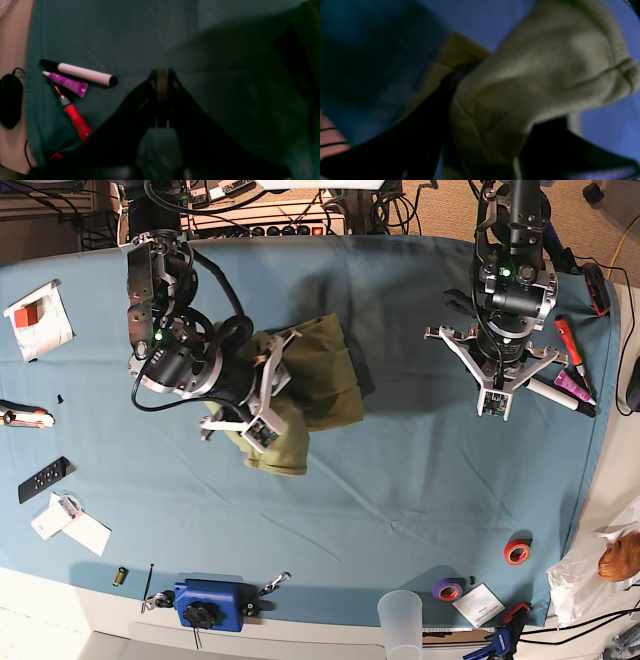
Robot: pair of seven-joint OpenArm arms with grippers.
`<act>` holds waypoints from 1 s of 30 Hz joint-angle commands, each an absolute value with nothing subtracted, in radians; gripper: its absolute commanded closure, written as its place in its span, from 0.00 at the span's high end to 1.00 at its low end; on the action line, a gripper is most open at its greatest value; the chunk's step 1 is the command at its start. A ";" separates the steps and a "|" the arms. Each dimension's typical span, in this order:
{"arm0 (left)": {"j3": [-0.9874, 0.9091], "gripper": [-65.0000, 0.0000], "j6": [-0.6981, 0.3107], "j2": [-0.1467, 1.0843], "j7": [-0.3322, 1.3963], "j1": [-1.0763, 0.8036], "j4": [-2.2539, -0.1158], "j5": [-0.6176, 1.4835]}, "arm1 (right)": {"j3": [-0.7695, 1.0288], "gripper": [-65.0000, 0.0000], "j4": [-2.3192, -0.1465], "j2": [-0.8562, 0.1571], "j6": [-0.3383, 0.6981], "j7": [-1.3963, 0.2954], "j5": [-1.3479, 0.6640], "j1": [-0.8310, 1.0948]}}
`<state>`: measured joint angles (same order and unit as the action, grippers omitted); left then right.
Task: Layout the t-shirt on the table in an organized manner, then fold the t-shirt properly
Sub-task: 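Push the folded bundle together with the right gripper and release, then grasp the bundle's loose edge with the left gripper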
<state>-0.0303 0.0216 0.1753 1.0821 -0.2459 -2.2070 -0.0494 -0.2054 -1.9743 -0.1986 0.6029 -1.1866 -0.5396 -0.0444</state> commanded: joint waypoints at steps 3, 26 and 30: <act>-0.033 0.00 0.026 0.181 1.071 -0.239 -2.226 -0.090 | -0.203 0.31 -1.988 -0.196 0.606 -1.179 -0.620 -0.064; -0.042 0.00 -0.233 0.183 0.902 -0.244 -2.226 0.316 | 0.181 0.31 -1.988 -0.083 0.642 -1.196 -0.618 -0.155; -0.018 0.00 -0.380 0.178 0.863 -0.201 -2.223 0.450 | 0.313 0.31 -1.988 -0.122 0.631 -1.201 -0.599 -0.134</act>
<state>-0.0154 -0.3820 0.1776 0.8871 -0.2092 -2.2066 0.4400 0.3141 -1.9747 -0.1162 0.6281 -1.2224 -0.5774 -0.1207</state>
